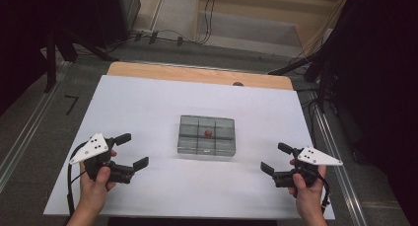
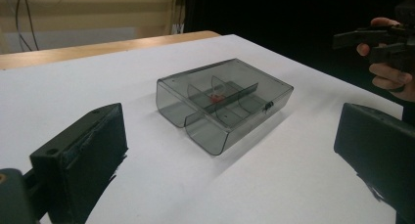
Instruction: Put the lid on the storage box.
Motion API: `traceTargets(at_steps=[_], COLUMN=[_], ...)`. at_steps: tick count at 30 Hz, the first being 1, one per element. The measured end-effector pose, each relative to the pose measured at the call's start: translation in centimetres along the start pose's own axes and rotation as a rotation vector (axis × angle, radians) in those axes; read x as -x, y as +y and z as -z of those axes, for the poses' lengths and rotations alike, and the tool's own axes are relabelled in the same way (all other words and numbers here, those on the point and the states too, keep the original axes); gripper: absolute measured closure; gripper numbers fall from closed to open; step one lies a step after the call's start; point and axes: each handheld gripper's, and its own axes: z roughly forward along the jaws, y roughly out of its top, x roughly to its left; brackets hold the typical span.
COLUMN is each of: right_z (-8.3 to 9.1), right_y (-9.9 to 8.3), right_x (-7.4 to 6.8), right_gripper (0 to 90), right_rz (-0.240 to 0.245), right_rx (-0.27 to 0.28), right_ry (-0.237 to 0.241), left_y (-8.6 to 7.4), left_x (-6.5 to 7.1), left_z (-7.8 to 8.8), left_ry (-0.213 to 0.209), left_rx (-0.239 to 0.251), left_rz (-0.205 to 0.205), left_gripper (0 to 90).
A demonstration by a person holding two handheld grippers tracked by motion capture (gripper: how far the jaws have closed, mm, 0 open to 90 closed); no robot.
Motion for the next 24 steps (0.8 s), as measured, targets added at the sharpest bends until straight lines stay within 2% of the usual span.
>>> traceTargets(at_steps=[14, 21, 24], right_z=[2.4, 3.2, 3.4], right_y=[-2.1, -3.3, -3.9], right_x=[1.3, 2.3, 2.7], right_gripper=[0.0, 0.0, 0.0], right_rz=[-0.037, -0.065, -0.061], right_rx=[0.011, 0.021, 0.019], right_ry=[-0.036, -0.053, -0.072], left_y=[-2.0, -3.1, -3.5], left_x=[-0.9, -1.5, -1.8], left_z=[2.4, 3.1, 3.3], left_ry=[0.033, 0.044, 0.047], left_rx=[0.011, 0.016, 0.017], left_rz=[0.003, 0.014, 0.016], left_gripper=[0.0, 0.0, 0.0])
